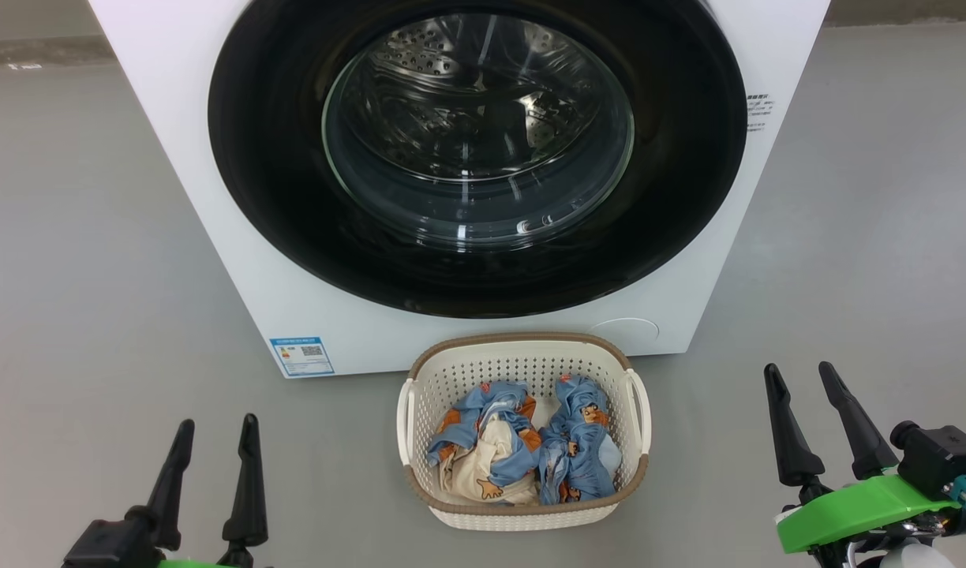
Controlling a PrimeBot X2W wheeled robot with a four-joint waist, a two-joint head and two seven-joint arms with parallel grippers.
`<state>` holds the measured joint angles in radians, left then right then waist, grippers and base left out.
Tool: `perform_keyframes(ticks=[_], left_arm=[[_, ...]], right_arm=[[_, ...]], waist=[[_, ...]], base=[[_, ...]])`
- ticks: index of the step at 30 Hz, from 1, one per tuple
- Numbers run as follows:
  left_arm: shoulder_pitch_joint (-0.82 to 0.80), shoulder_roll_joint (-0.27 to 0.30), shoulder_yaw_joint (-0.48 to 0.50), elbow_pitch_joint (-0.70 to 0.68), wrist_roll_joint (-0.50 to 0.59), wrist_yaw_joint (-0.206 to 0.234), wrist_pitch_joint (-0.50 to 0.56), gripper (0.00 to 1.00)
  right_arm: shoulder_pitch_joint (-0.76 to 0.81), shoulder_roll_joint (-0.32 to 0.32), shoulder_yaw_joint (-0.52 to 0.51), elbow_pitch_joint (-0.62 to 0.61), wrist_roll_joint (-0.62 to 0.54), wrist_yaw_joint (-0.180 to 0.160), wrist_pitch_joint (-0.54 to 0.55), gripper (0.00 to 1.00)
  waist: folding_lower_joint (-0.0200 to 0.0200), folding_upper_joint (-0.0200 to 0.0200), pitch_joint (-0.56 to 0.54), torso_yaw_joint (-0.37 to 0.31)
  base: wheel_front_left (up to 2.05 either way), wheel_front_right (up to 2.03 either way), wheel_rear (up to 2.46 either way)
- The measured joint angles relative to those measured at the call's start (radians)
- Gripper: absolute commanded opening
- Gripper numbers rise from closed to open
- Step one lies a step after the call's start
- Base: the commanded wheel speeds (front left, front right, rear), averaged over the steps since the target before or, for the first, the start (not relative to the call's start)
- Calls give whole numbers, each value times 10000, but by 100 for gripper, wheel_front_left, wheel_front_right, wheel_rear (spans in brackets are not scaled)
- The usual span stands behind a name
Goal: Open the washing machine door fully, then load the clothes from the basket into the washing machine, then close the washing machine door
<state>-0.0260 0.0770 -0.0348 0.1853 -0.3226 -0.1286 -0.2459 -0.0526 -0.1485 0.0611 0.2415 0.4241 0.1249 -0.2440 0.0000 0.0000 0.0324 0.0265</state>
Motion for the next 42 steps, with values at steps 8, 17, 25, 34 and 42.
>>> perform_keyframes(ticks=[8,17,25,34,42], left_arm=[[-6,-8,42,12,268,-25,-94,100],[-6,-6,54,105,268,-25,-94,100],[-6,6,104,293,552,-25,-94,100],[-76,4,196,397,708,-25,-94,100],[-177,-12,238,397,708,-25,-94,100]], right_arm=[[4,19,-98,-29,-251,0,-56,100],[7,48,-245,-42,-251,0,-56,100],[7,121,-293,-48,-282,0,-56,100],[7,155,-297,-63,-282,0,-56,100],[4,155,-318,-111,-282,0,-56,100]], waist=[[0,0,-135,8],[1,0,-150,55],[0,0,-103,34],[0,0,-51,6],[1,0,164,0]], base=[[0,0,0],[0,0,0],[3,3,-7],[56,56,-112],[115,115,-230]])
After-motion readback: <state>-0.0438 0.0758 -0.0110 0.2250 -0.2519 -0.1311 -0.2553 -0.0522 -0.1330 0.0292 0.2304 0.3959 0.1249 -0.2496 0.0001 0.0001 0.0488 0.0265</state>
